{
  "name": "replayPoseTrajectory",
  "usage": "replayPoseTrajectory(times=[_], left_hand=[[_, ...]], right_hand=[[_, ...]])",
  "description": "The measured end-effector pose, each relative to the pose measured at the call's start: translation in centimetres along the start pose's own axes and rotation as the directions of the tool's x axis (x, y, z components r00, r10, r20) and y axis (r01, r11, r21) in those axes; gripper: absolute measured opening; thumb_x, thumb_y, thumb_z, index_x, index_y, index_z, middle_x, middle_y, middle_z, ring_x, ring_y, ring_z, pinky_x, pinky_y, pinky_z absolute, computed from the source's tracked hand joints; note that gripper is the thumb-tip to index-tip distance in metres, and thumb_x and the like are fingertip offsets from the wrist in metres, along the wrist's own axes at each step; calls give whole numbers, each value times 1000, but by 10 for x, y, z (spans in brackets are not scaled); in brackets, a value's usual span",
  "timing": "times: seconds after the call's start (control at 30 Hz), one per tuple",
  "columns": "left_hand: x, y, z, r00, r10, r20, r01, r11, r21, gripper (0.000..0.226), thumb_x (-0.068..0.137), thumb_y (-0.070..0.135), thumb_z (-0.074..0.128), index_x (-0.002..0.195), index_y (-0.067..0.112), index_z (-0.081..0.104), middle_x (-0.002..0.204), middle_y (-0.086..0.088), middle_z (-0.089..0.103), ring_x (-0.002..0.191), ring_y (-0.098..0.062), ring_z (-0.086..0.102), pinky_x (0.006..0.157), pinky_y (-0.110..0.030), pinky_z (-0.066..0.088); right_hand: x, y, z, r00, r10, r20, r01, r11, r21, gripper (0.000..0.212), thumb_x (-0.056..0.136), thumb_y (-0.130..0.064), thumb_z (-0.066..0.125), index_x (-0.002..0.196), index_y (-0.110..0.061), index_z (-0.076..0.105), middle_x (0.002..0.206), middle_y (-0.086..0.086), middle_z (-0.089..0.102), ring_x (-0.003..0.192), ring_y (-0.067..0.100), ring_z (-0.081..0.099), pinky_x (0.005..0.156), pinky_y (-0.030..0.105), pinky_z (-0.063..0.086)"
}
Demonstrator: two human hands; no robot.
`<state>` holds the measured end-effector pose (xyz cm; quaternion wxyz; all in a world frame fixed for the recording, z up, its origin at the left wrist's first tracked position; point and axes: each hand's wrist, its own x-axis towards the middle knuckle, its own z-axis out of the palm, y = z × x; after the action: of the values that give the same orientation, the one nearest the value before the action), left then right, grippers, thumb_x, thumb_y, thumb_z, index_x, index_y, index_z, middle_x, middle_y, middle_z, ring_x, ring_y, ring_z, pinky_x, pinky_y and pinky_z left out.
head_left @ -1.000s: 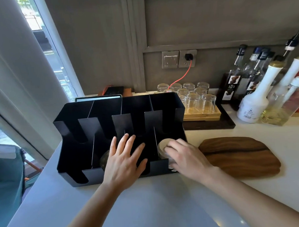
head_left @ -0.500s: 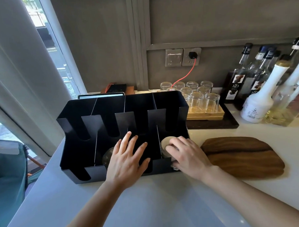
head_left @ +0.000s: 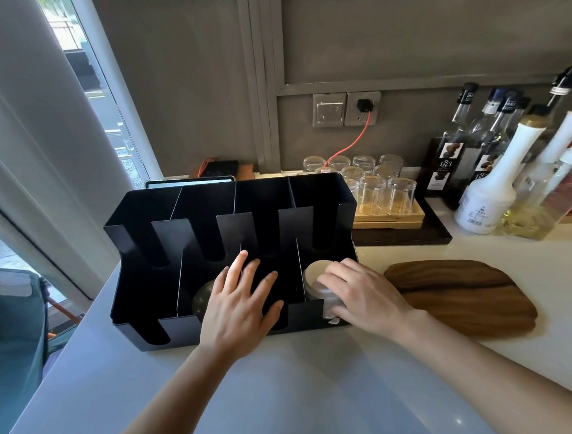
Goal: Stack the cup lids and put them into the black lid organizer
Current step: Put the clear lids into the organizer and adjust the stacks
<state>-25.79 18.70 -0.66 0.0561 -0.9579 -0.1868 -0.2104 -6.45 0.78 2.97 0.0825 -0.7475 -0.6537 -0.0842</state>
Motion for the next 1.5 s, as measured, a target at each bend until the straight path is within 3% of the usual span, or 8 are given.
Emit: replayPoseTrajectory(times=[0.37,0.9,1.17,1.5], left_hand=[[0,0,0,1000,-4,-6,4,1000,10,51,99,50,51,136,18,66,141,-16,63,151,-41,40,107,-52,48],[-1,1,-1,1000,-2,-3,2,1000,1,54,97,53,53,135,18,67,140,-16,64,151,-41,40,105,-51,49],[-1,3,-3,1000,-12,11,12,1000,0,57,95,57,52,134,18,68,139,-16,64,150,-41,42,104,-50,49],[1,3,-6,999,-16,38,16,1000,0,57,96,57,51,134,18,67,139,-17,64,150,-41,42,103,-51,50]], right_hand=[[-2,-1,5,997,-15,-75,18,999,33,14,82,-13,74,95,-13,69,94,1,60,87,20,53,65,30,52],[-1,1,3,999,-1,-35,3,997,72,23,79,-21,73,100,-15,66,99,-1,58,92,19,51,70,32,52],[2,-2,7,998,30,-58,-27,998,57,21,77,-11,71,96,-16,66,97,0,59,90,20,53,66,32,53],[-3,-4,1,998,38,-58,-29,988,150,27,78,-22,76,102,-18,65,101,-3,57,94,16,49,71,30,53]])
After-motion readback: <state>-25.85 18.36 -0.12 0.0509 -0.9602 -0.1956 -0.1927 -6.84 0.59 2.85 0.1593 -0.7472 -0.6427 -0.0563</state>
